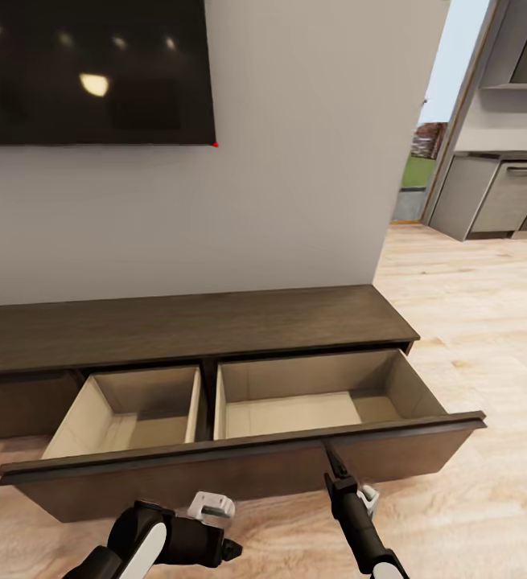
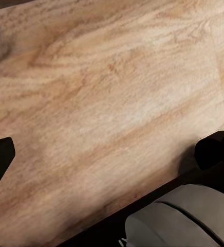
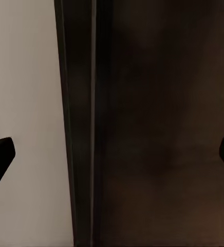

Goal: Place each of the two pumpkins and all three candles from the living room inside a cabinet in the living room (use any cabinet), then make sure every cabinet is closed, and position the cauldron so it is next to a table in the living room.

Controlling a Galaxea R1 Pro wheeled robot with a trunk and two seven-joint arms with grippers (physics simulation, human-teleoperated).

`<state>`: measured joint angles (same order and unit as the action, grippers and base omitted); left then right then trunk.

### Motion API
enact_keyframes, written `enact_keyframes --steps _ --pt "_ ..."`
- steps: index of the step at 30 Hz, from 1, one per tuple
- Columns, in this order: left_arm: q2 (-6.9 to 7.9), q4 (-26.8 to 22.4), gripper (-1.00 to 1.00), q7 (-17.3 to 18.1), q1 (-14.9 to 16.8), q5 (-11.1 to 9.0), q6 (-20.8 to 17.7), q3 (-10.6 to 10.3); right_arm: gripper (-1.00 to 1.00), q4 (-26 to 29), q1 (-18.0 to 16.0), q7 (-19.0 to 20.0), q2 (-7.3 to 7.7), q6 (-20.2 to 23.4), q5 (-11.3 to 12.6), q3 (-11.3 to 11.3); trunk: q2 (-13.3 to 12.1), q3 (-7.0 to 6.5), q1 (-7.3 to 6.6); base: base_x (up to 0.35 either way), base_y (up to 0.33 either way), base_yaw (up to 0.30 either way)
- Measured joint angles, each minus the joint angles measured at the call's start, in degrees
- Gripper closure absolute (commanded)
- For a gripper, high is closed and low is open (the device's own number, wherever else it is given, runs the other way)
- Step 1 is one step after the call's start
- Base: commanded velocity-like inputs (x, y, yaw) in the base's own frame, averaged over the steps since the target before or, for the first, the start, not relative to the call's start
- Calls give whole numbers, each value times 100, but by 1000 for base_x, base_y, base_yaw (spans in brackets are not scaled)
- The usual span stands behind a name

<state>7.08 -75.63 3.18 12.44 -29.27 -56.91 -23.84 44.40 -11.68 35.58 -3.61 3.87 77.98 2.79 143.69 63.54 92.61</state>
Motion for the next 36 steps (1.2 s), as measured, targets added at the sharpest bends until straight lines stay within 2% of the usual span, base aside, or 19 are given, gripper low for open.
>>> enact_keyframes --steps 12,15,19,20,22,24,28,29,32,36 --pt "0 -2 -100 0 -1 2 -2 32 -100 0 1 -45 9 74 6 3 0 0 -2 -167 0 0" --pt "-6 -1 -100 5 0 2 -4 41 -100 1 -2 -98 12 246 7 3 0 0 0 -183 0 0" --pt "-2 -13 -100 7 0 -10 -7 56 -100 -4 0 -117 39 1119 25 -6 0 0 -2 -67 0 0" --pt "-7 -11 -100 7 0 -29 -7 51 -100 -13 -3 -116 49 1482 35 -12 -1 -22 -5 -16 0 0" --pt "-13 -10 -100 6 0 -45 -7 42 -100 -13 -1 -119 79 1893 30 -22 -4 -66 -10 -8 0 0" --pt "-16 -10 -100 3 0 -50 -12 34 -100 -29 2 -123 265 2293 26 -21 -6 -110 -16 -3 0 0" --pt "-8 -10 -100 -5 -1 -44 -19 20 -100 -574 10 -111 1005 3109 35 -21 -12 -199 -26 -1 0 0" --pt "0 -9 -100 -6 1 -39 -21 19 -100 -714 10 -94 1091 3184 32 -22 -13 -221 -28 0 0 0" --pt "34 -9 -100 -8 12 -23 -24 26 -100 -1069 11 -84 1202 3249 31 -39 -17 -288 -36 0 0 0" --pt "57 -9 -100 -14 24 -1 -25 33 -100 -1638 11 -85 1237 3203 31 -69 -22 -376 -46 0 0 0"
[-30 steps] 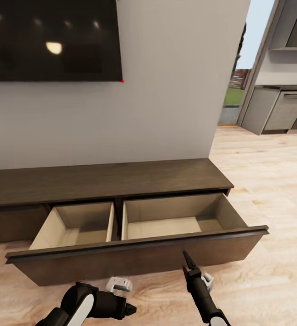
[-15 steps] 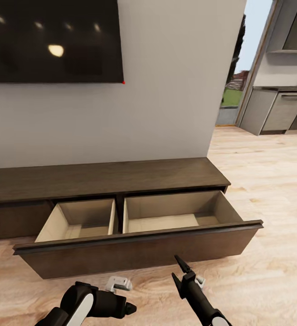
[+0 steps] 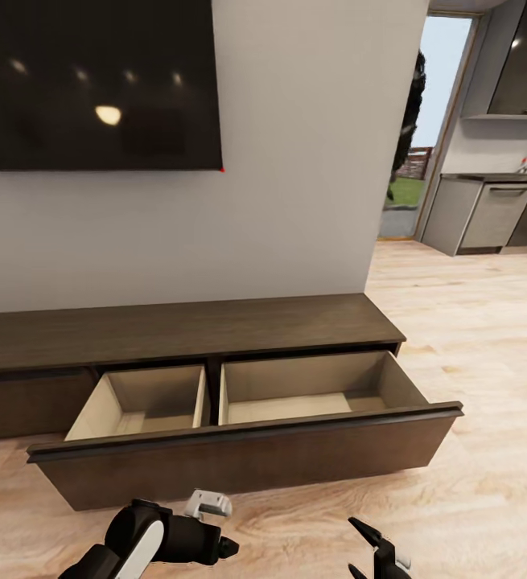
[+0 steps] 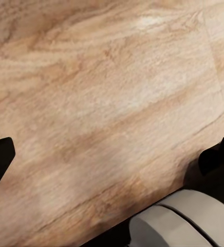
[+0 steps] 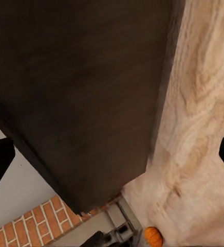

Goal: Place each of the two pumpkins and all three candles from the living room inside a cabinet in the living room (use any cabinet), then make sure every cabinet is closed, and position the cauldron so it is next to a table in the living room.

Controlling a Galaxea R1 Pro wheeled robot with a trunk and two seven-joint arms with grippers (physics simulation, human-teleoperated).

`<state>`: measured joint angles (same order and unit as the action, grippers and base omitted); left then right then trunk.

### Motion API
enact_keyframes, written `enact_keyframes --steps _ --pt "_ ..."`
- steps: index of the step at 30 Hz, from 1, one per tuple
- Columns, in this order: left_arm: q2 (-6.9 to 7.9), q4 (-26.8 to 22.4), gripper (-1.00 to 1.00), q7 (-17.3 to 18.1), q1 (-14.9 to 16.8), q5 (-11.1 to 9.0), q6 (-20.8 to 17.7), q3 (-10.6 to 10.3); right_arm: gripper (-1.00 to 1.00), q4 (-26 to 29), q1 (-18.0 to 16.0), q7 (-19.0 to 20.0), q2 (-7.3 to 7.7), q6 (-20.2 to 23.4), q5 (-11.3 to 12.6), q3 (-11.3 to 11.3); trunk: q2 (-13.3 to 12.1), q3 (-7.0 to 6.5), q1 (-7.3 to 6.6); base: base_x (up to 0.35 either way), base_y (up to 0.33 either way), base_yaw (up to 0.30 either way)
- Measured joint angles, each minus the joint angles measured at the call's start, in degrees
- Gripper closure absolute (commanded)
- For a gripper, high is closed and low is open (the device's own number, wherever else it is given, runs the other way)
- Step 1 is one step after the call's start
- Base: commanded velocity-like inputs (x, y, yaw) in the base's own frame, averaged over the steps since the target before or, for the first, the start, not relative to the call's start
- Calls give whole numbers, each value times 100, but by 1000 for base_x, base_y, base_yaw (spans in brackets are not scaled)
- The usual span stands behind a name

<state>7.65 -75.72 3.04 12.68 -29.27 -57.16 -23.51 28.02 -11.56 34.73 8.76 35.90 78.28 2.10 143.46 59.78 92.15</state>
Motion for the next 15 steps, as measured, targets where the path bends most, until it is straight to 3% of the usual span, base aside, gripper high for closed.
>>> enact_keyframes --steps 6,15 --pt "-2 32 -100 -2 6 9 0 1 -100 -547 -1 58 3 -82 13 -9 -8 -133 -16 0 0 0" --pt "-11 53 -100 -2 11 9 0 -2 -100 -627 -1 70 -8 -157 14 -6 -20 -333 -39 0 0 0"
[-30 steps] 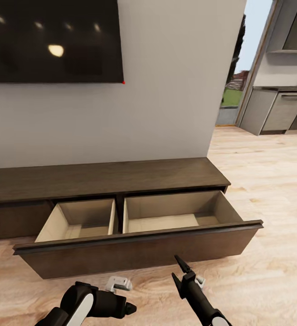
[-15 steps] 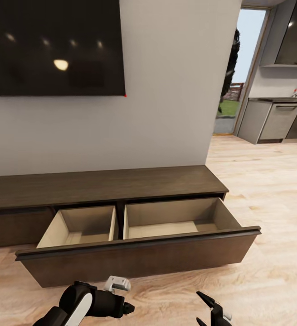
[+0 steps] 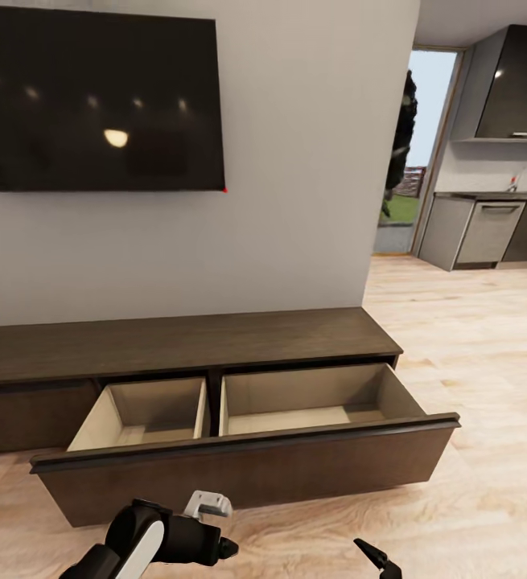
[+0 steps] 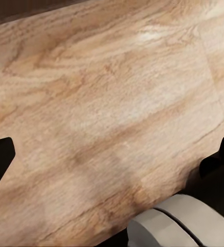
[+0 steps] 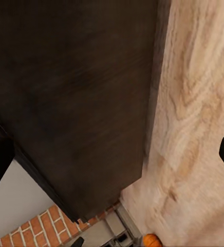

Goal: Place each of the two pumpkins and all three candles from the living room inside a cabinet in the living room (use any cabinet), then make sure every cabinet is closed, and position the cauldron so it is next to a table in the living room.

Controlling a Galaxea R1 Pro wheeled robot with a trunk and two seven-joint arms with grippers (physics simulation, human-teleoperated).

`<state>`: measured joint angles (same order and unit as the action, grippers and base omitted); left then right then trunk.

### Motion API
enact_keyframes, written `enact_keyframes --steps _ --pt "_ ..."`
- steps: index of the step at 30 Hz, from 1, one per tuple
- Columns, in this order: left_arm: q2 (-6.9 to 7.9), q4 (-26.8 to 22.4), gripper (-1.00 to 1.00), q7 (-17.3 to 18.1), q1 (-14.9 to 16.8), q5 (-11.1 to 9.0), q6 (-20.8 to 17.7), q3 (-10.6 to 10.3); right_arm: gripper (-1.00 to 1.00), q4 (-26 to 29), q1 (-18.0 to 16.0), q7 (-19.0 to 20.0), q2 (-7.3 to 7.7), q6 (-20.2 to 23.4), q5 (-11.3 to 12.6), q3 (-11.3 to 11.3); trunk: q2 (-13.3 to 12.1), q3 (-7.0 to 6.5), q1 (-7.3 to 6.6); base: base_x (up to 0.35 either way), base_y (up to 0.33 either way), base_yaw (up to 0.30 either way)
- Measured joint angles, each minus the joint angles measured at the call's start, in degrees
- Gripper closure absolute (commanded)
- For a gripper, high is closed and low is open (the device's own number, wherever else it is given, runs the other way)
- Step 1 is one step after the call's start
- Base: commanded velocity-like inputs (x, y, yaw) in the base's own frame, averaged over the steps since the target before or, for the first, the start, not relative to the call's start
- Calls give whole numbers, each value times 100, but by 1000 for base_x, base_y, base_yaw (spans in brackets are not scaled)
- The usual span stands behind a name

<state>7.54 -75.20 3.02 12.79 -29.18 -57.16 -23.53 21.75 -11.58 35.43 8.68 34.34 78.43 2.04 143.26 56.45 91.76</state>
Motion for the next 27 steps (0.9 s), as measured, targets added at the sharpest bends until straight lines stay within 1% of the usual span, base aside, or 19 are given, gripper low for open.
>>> enact_keyframes --steps 3,7,20,23,27 --pt "4 0 -100 0 0 0 0 2 -100 -1 0 4 -1 -153 1 2 -4 -67 -8 0 0 0" --pt "5 3 -100 0 0 1 0 0 -100 -1 0 -29 -2 -237 -1 4 -164 -139 -95 0 0 0" --pt "-14 13 -100 0 0 -7 0 -5 -100 -1 0 1 -1 -258 -11 3 -685 -372 -380 -6 0 0" --pt "-18 17 -100 0 0 -7 0 -6 -100 -1 0 1 2 -258 -6 3 -805 -426 -444 -181 0 16" --pt "-21 16 -100 0 -1 -6 0 -4 -100 -2 -1 -7 -1 -266 -5 -3 -966 -497 -531 -281 0 170"
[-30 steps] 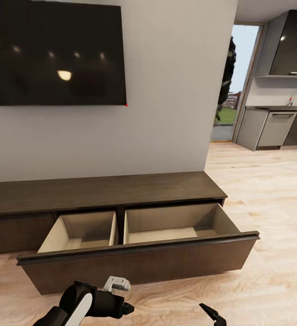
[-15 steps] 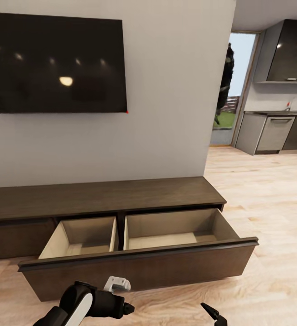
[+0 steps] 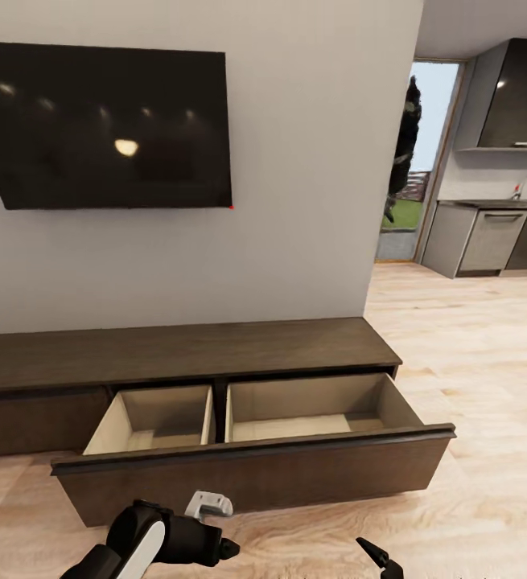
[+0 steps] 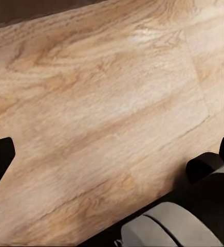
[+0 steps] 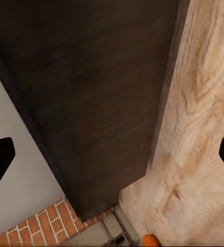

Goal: Place each of the two pumpkins and all three candles from the living room inside a cabinet in the living room (use any cabinet), then make sure every cabinet is closed, and position the cauldron so it is next to a table in the living room.

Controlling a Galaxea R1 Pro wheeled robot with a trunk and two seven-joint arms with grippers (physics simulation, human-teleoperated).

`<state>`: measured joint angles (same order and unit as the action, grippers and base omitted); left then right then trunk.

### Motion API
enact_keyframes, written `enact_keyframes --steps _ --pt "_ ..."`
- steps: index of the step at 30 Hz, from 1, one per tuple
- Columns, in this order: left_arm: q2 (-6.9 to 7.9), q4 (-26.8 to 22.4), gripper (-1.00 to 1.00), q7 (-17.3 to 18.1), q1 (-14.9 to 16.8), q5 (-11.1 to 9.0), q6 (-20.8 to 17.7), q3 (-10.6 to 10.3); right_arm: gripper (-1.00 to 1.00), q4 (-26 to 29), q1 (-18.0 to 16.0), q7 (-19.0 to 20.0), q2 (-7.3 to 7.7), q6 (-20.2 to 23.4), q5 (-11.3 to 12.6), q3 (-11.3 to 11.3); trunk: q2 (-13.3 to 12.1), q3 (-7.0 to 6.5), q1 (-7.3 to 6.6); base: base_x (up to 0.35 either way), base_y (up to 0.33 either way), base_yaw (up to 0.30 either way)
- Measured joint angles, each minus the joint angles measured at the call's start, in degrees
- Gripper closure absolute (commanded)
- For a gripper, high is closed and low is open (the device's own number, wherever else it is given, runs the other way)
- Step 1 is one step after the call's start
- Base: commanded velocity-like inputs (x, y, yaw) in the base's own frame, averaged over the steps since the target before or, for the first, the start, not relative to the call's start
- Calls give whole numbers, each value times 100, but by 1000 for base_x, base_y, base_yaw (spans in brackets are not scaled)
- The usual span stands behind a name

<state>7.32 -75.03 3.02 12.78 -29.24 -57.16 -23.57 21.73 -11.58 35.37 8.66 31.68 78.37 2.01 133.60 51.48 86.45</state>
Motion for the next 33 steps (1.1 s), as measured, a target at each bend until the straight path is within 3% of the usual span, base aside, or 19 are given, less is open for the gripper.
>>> enact_keyframes --steps 3,15,33 --pt "-10 0 -100 0 0 4 0 -5 -100 -1 0 -41 -1 -101 -4 -2 -120 -54 -66 -252 0 263" --pt "-22 -10 -100 0 -1 12 5 -47 -100 -1 0 -60 -24 -327 -7 30 -122 -54 -67 -199 -10 287" --pt "-10 -8 -100 0 -3 24 10 -75 -100 0 0 -75 -37 -342 -26 59 -122 -55 -69 -248 -153 290"
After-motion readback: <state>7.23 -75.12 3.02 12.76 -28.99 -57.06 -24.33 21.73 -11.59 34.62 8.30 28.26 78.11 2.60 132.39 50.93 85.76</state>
